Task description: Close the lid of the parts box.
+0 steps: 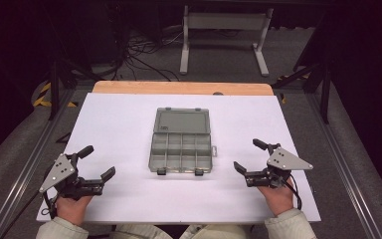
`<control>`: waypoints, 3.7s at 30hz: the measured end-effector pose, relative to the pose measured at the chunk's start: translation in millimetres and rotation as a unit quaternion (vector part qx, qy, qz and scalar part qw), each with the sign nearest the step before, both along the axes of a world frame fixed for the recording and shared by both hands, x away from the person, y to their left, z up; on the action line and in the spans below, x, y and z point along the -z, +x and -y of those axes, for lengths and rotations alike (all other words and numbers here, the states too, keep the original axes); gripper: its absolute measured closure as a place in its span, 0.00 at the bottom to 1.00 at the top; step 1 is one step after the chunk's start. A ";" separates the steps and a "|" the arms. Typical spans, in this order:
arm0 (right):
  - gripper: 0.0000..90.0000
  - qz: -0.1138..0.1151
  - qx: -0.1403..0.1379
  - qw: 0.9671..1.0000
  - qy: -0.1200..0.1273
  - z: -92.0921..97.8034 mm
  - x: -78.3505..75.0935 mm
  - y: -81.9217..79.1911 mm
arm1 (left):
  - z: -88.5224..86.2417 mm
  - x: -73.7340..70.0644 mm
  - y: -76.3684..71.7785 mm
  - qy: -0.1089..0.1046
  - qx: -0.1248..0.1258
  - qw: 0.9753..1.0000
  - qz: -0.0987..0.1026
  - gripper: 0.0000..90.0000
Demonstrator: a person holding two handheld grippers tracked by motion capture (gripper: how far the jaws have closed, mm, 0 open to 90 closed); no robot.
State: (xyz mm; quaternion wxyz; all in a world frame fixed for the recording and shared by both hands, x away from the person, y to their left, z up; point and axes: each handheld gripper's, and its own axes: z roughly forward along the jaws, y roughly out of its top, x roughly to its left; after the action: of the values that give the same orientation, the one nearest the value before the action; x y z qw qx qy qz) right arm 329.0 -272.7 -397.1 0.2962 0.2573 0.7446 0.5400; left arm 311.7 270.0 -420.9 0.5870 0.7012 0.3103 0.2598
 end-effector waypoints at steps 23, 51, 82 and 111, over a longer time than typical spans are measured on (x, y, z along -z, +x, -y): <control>0.10 -0.063 -0.001 0.998 0.003 -23.3 -19.6 40.2 | 21.3 -21.0 55.2 -0.005 0.005 0.998 -0.055 0.03; 0.13 -0.082 0.012 0.996 -0.017 -40.6 -28.1 99.7 | 42.6 -31.7 118.6 0.031 0.017 0.997 -0.068 0.05; 0.13 -0.112 0.022 0.993 -0.041 -54.3 -17.0 161.2 | 62.4 -21.4 178.6 0.054 0.014 0.993 -0.106 0.05; 1.00 -0.184 0.010 0.977 -0.107 -56.3 -11.7 177.9 | 73.9 -13.2 187.7 0.129 0.033 0.975 -0.180 1.00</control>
State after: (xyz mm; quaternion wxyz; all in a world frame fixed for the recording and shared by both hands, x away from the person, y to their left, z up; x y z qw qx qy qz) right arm 506.9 -216.4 -385.4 0.1853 0.3263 0.8371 0.3980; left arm 499.4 196.1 -407.7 0.4342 0.8161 0.3515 0.1478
